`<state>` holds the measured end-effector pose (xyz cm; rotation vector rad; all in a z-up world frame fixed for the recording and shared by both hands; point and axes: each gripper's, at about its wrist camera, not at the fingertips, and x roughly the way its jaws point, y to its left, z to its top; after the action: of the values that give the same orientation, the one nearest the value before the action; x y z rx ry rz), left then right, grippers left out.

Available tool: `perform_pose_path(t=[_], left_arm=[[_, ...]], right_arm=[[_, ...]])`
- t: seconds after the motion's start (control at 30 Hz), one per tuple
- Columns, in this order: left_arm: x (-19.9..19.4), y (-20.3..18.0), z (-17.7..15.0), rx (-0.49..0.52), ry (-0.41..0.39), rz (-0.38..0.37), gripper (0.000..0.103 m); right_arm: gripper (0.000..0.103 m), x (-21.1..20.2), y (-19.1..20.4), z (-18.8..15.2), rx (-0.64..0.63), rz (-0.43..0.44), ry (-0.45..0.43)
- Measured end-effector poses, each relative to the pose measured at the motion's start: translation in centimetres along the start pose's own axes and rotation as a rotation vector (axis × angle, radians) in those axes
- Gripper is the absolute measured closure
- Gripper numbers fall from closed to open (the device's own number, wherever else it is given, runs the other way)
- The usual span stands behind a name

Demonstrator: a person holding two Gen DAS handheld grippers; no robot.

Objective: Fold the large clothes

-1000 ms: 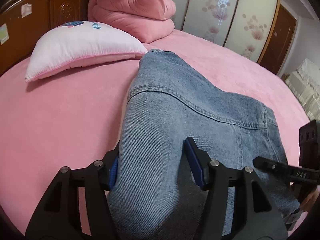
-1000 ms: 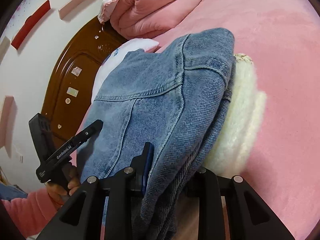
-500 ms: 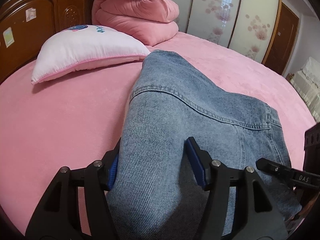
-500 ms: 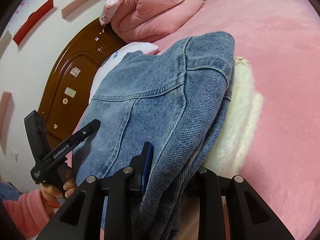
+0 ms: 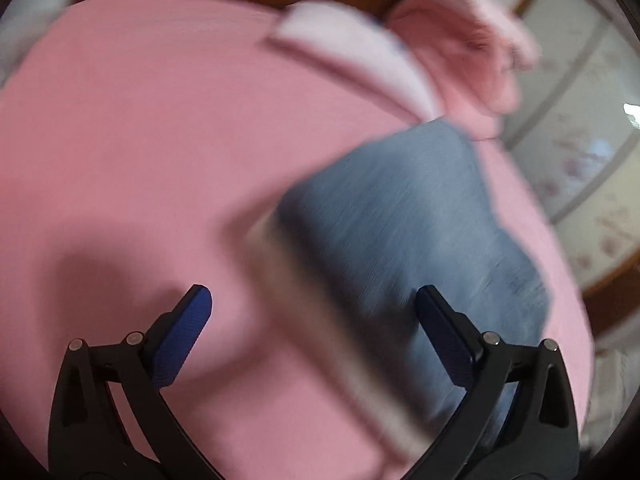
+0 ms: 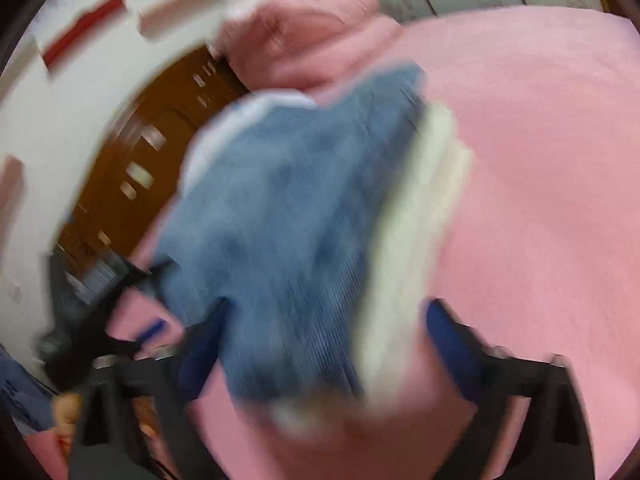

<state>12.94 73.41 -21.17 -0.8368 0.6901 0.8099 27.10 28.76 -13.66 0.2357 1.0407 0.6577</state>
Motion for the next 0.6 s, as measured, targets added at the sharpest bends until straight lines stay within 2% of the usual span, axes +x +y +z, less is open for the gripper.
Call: perform_pose_path(t=[0.03, 0.07, 0.13, 0.2, 0.23, 0.3, 0.4, 0.43, 0.53, 0.57, 0.6], left_arm=[[-0.7, 0.1, -1.3, -0.001, 0.012, 0.044, 0.002], [-1.4, 0.0, -3.1, 0.012, 0.027, 0.128, 0.002], [-2.3, -0.2, -6.0, 0.038, 0.06, 0.247, 0.003], [-2.8, -1.0, -10.1, 0.139, 0.146, 0.302, 0.003], [-2.9, -1.5, -11.5, 0.19, 0.179, 0.301, 0.005], [-4.2, -3.8, -15.9, 0.372, 0.252, 0.301, 0.011], [-8.2, -6.9, -21.6, 0.577, 0.27, 0.254, 0.011], [-10.2, -8.0, -23.7, 0.63, 0.271, 0.236, 0.011], [-16.7, -10.9, -29.9, 0.711, 0.286, 0.156, 0.011], [-18.6, -12.0, -31.6, 0.718, 0.305, 0.11, 0.011], [-21.0, -13.4, -33.8, 0.727, 0.353, 0.03, 0.011]], right_arm=[[0.004, -0.9, -0.5, -1.7, 0.011, -0.008, 0.018], [0.004, -1.9, -1.0, -3.2, 0.017, -0.041, 0.034], [0.004, -5.0, -1.7, -6.6, 0.016, -0.097, 0.034], [0.004, -8.6, -2.2, -9.7, -0.006, -0.168, 0.035], [0.004, -10.9, -2.7, -11.6, -0.017, -0.217, 0.053], [0.004, -14.0, -3.8, -14.2, -0.023, -0.285, 0.086], [0.004, -19.3, -7.0, -18.3, -0.011, -0.379, 0.171], [0.003, -21.7, -8.7, -19.7, 0.0, -0.448, 0.229], [0.002, -28.0, -12.9, -22.1, 0.052, -0.544, 0.321], [0.001, -30.5, -14.3, -22.6, 0.072, -0.557, 0.335], [0.001, -33.5, -15.8, -23.0, 0.092, -0.574, 0.34]])
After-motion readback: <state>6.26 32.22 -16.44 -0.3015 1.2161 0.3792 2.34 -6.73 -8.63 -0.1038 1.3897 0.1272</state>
